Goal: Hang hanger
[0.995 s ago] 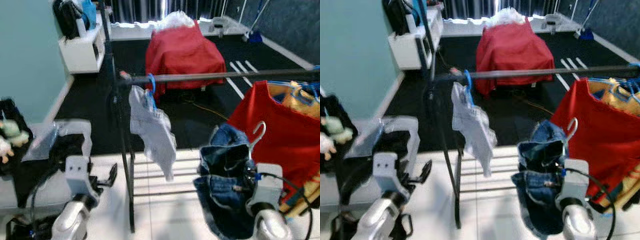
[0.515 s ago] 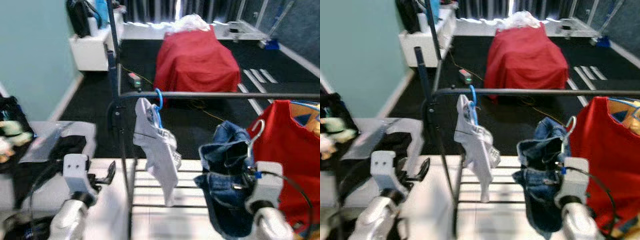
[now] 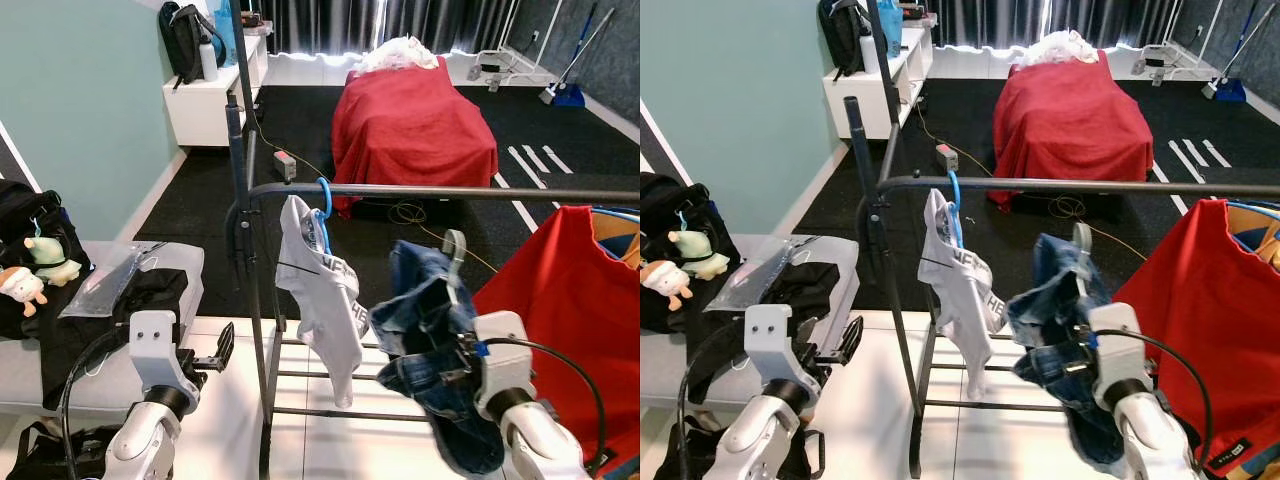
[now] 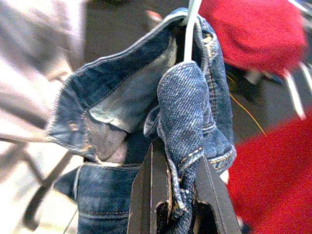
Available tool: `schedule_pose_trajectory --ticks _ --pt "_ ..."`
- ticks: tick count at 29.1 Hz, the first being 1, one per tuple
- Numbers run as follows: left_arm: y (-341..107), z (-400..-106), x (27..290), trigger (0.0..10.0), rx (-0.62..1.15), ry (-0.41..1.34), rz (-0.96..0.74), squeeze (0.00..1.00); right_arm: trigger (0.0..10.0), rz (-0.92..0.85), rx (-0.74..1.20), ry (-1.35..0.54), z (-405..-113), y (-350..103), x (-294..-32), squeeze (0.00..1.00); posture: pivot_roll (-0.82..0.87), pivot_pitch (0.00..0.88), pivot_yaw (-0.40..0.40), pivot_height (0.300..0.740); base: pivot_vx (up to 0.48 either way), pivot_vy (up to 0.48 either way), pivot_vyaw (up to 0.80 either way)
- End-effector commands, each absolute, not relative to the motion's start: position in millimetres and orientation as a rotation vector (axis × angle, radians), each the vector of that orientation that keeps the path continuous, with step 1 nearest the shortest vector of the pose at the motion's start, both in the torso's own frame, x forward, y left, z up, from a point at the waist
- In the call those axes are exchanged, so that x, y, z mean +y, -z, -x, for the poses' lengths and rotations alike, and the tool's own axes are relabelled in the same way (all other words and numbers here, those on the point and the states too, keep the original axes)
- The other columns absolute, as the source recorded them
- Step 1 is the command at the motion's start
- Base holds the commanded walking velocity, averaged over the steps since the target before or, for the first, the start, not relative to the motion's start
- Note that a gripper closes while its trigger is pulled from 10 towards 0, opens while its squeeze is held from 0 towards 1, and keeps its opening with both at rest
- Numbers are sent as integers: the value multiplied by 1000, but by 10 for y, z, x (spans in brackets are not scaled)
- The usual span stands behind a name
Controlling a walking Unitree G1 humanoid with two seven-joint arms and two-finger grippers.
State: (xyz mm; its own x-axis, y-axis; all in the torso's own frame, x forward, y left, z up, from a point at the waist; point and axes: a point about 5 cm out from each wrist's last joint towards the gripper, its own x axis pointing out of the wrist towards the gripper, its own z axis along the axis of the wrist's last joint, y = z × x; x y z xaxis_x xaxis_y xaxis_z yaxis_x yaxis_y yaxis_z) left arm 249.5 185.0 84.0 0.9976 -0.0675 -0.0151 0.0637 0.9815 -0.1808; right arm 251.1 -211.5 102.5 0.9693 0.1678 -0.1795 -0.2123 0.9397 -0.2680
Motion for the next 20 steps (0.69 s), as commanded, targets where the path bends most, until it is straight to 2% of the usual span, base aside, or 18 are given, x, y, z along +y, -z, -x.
schedule_pose_trajectory --ticks 1,4,12,20 --pt "-794 -2489 1867 10000 44 58 190 0 10000 313 68 -280 -2562 -1238 -1966 0 -49 49 -15 740 0 0 0" --pt "-792 -2495 1869 10000 43 57 193 0 10000 340 23 -368 -2590 -1379 -1846 0 -49 49 -15 740 0 0 0" --pt "-791 -2497 1867 10000 45 59 197 0 10000 366 -30 -410 -2637 -1529 -1780 0 -48 49 -14 740 0 0 0" --pt "-797 -2484 1862 10000 40 60 207 0 10000 352 -89 -297 -2775 -1746 -1825 0 -39 52 -17 740 0 0 0"
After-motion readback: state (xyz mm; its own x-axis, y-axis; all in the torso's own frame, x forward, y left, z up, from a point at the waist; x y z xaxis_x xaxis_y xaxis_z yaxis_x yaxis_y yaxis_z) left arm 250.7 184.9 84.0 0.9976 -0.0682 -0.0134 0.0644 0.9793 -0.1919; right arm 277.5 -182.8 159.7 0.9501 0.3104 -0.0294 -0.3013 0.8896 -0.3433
